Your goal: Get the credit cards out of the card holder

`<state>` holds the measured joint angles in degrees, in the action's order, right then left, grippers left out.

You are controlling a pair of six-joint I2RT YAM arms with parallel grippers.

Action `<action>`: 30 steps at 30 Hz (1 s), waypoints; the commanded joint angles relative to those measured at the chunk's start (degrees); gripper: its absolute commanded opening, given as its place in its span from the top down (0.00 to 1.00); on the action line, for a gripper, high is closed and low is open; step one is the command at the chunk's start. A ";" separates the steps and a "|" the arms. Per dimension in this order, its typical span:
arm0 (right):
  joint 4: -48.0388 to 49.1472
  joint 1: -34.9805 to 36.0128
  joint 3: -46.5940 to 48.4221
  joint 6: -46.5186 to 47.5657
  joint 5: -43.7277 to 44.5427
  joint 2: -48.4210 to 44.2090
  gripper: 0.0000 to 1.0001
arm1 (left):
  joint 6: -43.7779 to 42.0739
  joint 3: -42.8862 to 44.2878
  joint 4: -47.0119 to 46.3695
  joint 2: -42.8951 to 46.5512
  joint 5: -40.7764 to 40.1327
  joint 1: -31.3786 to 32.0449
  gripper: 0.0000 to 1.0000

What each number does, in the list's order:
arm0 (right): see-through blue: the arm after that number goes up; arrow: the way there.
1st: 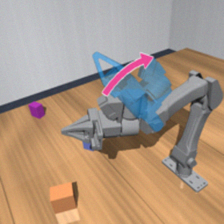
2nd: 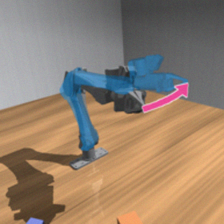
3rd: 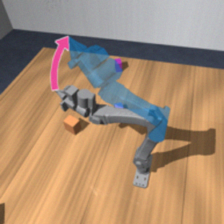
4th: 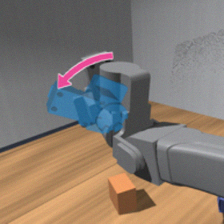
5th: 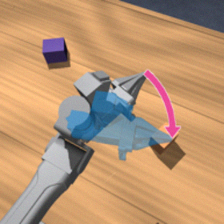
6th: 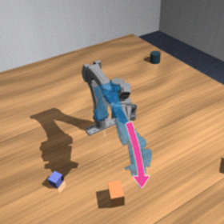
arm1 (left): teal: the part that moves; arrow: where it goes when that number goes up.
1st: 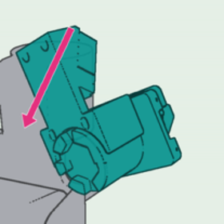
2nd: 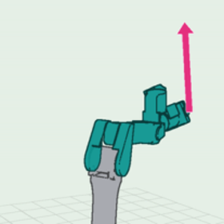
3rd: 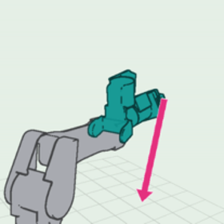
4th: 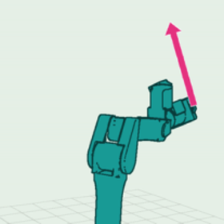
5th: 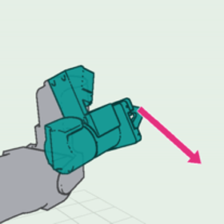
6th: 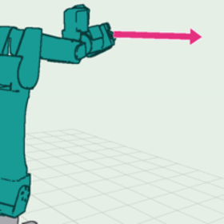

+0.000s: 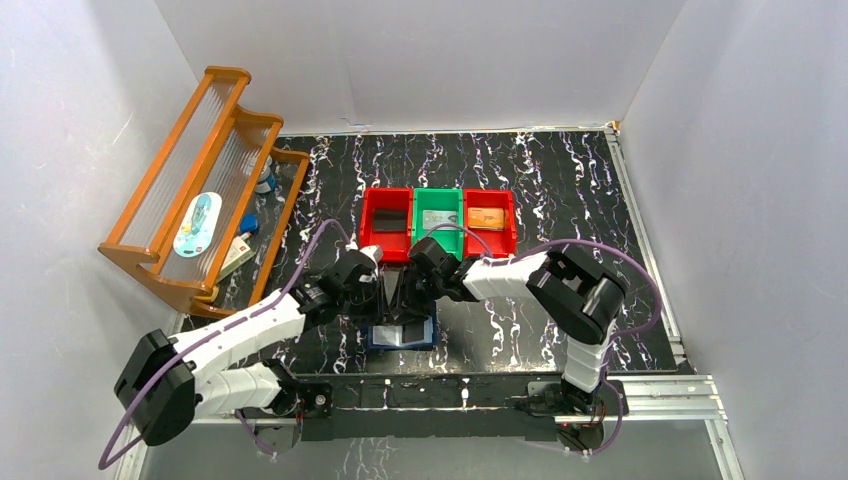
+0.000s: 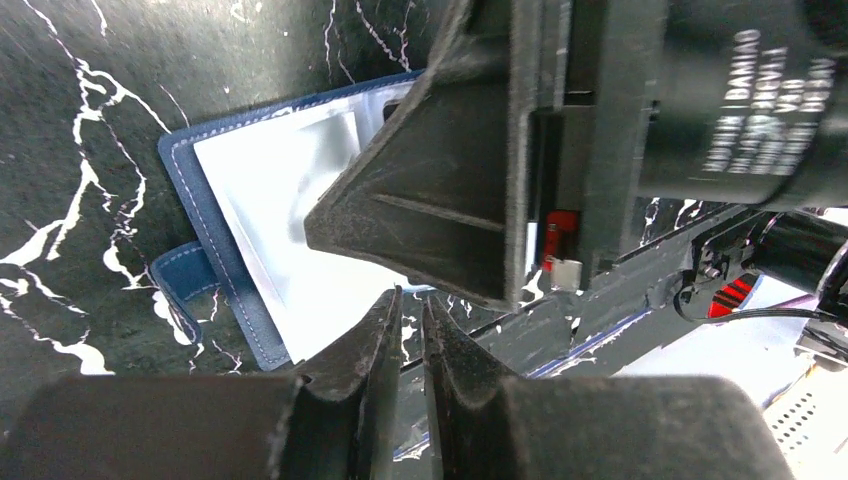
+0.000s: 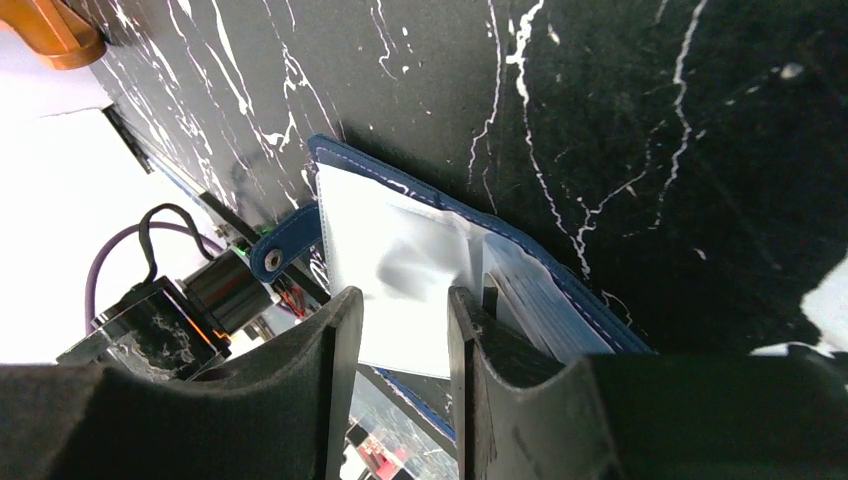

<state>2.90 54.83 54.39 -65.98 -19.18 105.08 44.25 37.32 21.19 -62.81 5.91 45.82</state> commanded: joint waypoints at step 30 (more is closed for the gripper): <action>-23.33 0.09 -2.00 2.50 14.33 -18.63 0.49 | 0.14 -6.28 -7.30 -6.56 3.12 -0.21 0.98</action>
<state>-14.17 54.83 54.26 -63.05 -8.78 88.88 45.15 29.41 13.43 -69.89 8.67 45.82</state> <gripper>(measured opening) 0.526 0.018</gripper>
